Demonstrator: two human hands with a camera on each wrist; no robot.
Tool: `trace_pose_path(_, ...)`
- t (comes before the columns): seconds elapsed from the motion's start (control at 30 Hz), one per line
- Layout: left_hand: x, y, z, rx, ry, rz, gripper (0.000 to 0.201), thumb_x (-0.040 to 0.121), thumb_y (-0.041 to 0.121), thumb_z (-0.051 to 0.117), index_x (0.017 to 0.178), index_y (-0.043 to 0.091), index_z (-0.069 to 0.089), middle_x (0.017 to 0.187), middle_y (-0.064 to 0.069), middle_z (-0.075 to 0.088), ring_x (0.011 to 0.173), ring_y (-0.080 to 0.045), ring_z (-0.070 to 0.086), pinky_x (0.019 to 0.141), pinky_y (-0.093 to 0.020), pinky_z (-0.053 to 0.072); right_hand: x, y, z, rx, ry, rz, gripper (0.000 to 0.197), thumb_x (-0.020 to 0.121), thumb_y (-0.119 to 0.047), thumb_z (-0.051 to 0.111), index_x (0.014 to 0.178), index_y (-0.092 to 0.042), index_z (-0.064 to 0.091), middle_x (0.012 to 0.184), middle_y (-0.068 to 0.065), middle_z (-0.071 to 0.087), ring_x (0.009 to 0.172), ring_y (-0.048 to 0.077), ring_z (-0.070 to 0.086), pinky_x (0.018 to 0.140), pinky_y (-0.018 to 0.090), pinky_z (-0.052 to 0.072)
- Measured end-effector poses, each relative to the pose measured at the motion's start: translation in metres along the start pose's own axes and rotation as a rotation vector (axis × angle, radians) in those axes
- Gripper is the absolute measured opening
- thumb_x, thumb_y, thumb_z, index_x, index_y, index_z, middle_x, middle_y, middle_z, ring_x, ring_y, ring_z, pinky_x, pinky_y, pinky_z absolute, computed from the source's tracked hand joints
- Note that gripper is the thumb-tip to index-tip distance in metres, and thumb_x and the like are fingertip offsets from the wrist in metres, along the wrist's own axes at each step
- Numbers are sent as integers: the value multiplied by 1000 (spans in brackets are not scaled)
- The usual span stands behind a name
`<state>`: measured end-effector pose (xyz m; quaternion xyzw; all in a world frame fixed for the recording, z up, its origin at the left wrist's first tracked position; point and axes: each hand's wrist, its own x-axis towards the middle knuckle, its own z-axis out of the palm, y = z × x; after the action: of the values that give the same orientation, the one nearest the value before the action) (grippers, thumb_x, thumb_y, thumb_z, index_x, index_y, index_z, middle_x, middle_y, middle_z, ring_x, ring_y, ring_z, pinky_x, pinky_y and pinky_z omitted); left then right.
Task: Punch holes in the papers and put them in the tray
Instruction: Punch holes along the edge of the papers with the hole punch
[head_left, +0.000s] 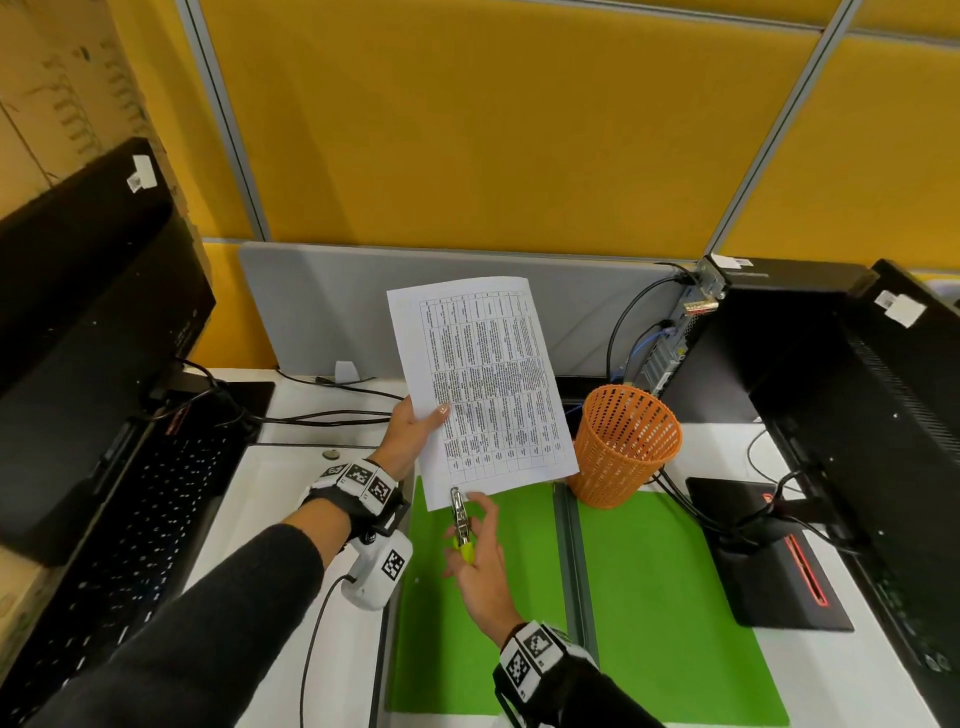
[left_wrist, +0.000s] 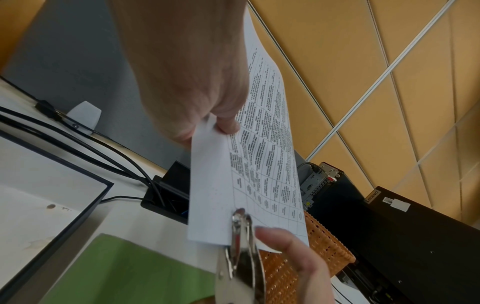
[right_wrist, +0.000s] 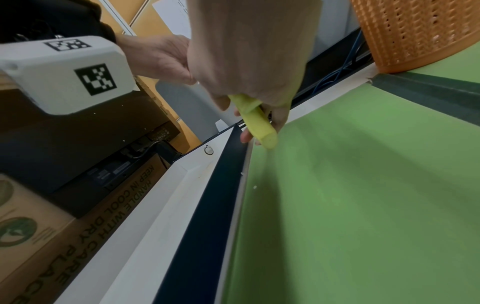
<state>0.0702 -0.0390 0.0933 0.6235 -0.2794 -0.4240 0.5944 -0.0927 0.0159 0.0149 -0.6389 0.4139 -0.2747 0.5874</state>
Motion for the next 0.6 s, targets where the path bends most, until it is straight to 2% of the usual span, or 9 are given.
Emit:
trace_pose_path(0.03,0,1,0,0,-1,-3,38,93,1,51,131,-6,47,132,-26,54,106,-26,57,88,-36,50,-1,-1,0,8,-3,-24,69,83,10,51,122,-45,34,91,1,58,70,8,58,61,27,55)
trace_pose_path(0.1,0,1,-1,-3,-4,-5,38,94,2,50,131,-6,47,132,-26,54,106,-27,57,88,-36,51,-2,-1,-1,15,14,-56,63,86,5,53,124,-43,38,82,-2,57,62,4,56,56,24,53)
trace_pose_path(0.2,0,0,-2,-15,-6,15,38,93,0,50,131,-6,47,132,-25,54,106,-30,60,72,-19,57,-2,3,0,12,49,-86,57,87,3,54,128,-35,43,78,-3,57,56,2,52,50,18,47)
trace_pose_path(0.27,-1,0,-2,-19,-7,25,38,93,-1,50,131,-6,47,131,-24,55,92,-24,63,68,-16,57,-1,6,0,14,56,-88,56,88,2,54,128,-36,44,78,-3,56,54,1,47,49,17,44)
trace_pose_path(0.3,-1,0,-3,-14,-7,22,38,93,-1,50,131,-6,47,130,-23,55,89,-20,62,73,-21,57,0,7,1,10,57,-77,58,88,0,54,128,-40,43,79,-2,56,57,2,46,50,18,44)
trace_pose_path(0.37,-1,1,-5,-1,-5,3,38,93,1,51,131,-5,48,131,-24,55,98,-26,62,88,-36,53,1,10,1,20,63,-43,59,88,0,53,124,-44,38,86,3,57,68,9,50,57,21,48)
trace_pose_path(0.43,-1,1,-7,10,1,-16,38,93,2,52,131,-4,48,131,-25,56,111,-32,59,97,-44,48,2,13,1,43,85,-2,56,86,1,54,120,-38,33,103,15,59,89,19,57,65,23,53)
trace_pose_path(0.5,-2,3,-10,33,0,-25,38,93,3,52,130,-3,48,131,-23,56,114,-35,59,97,-44,47,4,14,-2,48,97,39,52,84,3,54,116,-31,31,108,15,57,101,28,57,64,23,55)
trace_pose_path(0.6,-3,5,-14,50,-9,-27,37,93,3,52,130,-2,49,127,-18,57,101,-27,60,93,-40,47,9,23,-8,-52,93,90,38,83,-2,56,100,-31,38,98,5,55,96,34,58,67,32,54)
